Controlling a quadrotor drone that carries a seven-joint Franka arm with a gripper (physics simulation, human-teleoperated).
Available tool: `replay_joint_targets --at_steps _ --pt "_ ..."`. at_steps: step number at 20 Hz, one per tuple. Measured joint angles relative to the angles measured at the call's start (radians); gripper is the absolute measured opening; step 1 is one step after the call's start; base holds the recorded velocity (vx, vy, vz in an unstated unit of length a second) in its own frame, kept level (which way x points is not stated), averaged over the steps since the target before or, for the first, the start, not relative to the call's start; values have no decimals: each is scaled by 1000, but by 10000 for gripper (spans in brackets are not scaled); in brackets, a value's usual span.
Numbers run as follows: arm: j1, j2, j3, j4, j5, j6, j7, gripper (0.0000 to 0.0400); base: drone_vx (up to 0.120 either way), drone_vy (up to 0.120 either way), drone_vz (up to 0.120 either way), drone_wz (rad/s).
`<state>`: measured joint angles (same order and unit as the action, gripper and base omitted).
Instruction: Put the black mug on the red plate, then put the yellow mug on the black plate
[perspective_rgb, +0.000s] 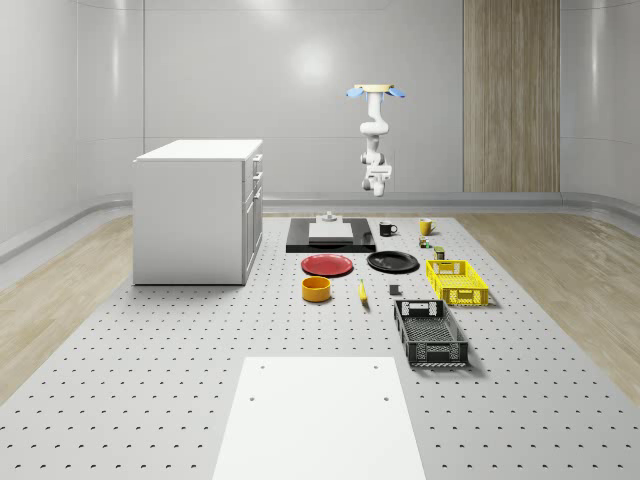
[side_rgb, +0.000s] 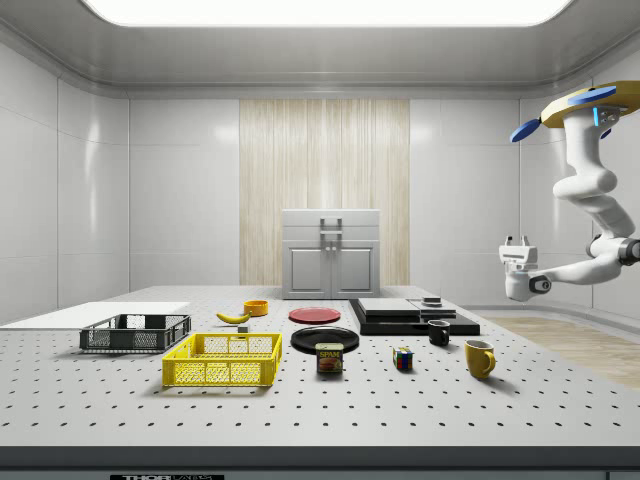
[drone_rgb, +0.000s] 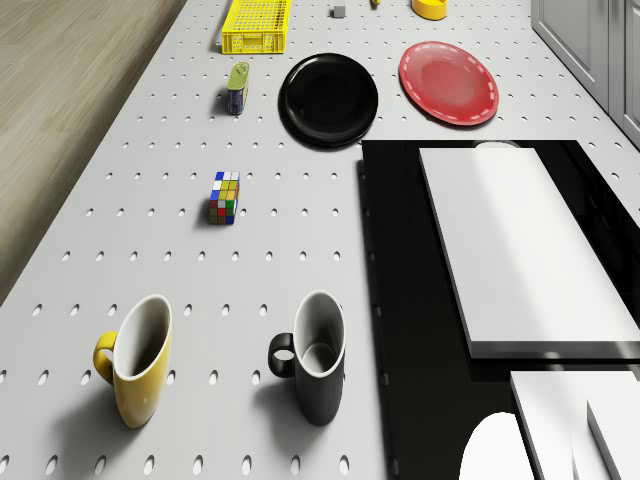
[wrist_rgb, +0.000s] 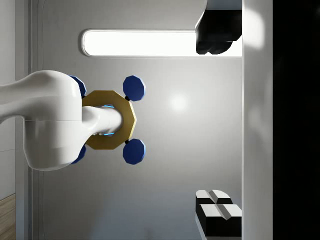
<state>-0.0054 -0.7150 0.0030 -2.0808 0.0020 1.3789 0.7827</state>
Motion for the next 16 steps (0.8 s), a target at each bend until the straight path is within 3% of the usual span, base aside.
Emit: replay_joint_targets --at_steps 16 --pt "-2 11 2 38 1 -15 -1 400 0 0 0 0"
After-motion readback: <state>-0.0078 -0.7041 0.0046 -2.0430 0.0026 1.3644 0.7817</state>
